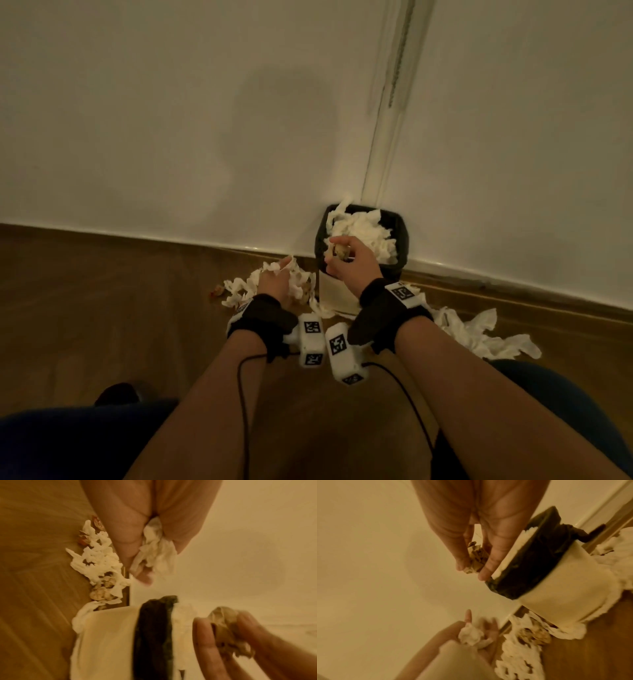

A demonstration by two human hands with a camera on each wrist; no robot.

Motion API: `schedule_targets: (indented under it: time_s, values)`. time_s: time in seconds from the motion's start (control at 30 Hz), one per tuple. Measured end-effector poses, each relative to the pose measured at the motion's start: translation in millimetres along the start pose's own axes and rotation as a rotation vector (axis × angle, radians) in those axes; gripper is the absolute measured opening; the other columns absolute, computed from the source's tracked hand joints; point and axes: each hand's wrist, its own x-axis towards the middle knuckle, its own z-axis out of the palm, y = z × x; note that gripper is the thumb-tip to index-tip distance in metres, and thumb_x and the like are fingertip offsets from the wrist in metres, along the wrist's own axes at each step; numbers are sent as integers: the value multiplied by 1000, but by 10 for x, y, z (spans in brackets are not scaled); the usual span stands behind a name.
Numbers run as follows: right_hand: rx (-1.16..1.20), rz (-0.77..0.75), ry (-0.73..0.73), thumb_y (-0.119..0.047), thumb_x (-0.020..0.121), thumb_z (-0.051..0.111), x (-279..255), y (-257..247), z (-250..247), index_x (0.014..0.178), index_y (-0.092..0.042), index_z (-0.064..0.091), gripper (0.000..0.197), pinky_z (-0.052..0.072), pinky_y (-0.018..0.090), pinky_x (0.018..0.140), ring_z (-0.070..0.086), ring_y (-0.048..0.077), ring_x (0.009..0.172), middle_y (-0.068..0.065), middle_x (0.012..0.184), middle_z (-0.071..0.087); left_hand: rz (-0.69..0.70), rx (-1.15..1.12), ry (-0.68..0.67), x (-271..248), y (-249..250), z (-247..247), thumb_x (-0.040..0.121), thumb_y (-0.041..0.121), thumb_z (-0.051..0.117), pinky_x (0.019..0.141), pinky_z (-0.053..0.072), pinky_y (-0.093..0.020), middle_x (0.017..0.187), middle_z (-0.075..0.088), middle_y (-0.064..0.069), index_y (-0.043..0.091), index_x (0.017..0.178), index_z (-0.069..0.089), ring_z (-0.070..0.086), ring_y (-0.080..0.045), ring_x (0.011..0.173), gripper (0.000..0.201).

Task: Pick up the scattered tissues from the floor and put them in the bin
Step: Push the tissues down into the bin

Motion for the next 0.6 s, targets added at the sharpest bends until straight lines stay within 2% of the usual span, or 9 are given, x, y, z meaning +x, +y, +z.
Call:
schedule_targets:
  time_s: [0.07,0.17,0.2,0.27,0.37,0.43,0.47,0.53,0.6]
  values:
    - [121,-21,2,2,87,58,-58,-189,-135,119,-7,55,34,55,43,86,62,27,94,7,99,57,-6,-162,-41,-111,180,40,95,11,48,81,50,-33,120,60,-14,9,123,54,60,-27,103,28]
    - [293,-24,-12,8,86,58,-146,-442,-335,119,-3,53,35,57,35,82,63,22,88,6,95,58,56,-326,-11,-268,490,126,98,6,38,53,48,-24,90,58,-8,9,116,53,60,-14,66,24]
    - [325,-24,-13,9,85,58,-176,-522,-393,117,-3,53,34,55,38,86,63,26,93,9,98,59,82,-277,9,-321,601,139,98,11,39,42,40,-18,78,55,-3,9,112,56,52,-8,49,22]
    - [343,-23,4,10,82,61,-244,-670,-499,114,-6,55,36,50,45,94,60,35,105,20,111,59,126,-220,-1,-417,832,163,97,34,43,35,26,-14,59,47,2,12,87,61,37,-7,34,31]
    - [358,-30,30,10,79,63,-316,-790,-715,110,-10,57,37,49,45,95,58,38,109,23,118,57,164,-122,22,-566,1175,215,90,65,27,35,20,-15,38,35,6,18,50,39,26,-9,27,63]
    - [391,-48,30,9,81,63,-355,-828,-859,109,-10,58,35,50,42,93,61,35,103,19,111,59,223,-6,27,-643,1357,234,97,53,22,38,29,-21,37,33,4,19,51,31,34,-14,29,58]
    - [416,-62,31,9,82,61,-370,-835,-926,109,-10,58,33,51,41,92,63,33,99,16,106,59,280,70,23,-670,1424,234,101,39,22,48,38,-27,44,34,-2,20,53,31,43,-16,39,52]
    - [461,-86,51,9,84,59,-391,-841,-1049,108,-8,57,29,51,39,89,63,27,90,13,101,57,379,178,24,-710,1541,246,100,19,21,63,39,-33,58,36,-2,20,63,41,45,-21,56,43]
    - [461,-113,87,8,85,58,-391,-838,-1148,108,-7,57,26,51,38,88,62,24,87,11,99,57,398,179,4,-743,1651,293,97,16,24,52,34,-25,61,43,-5,17,91,54,38,-18,52,30]
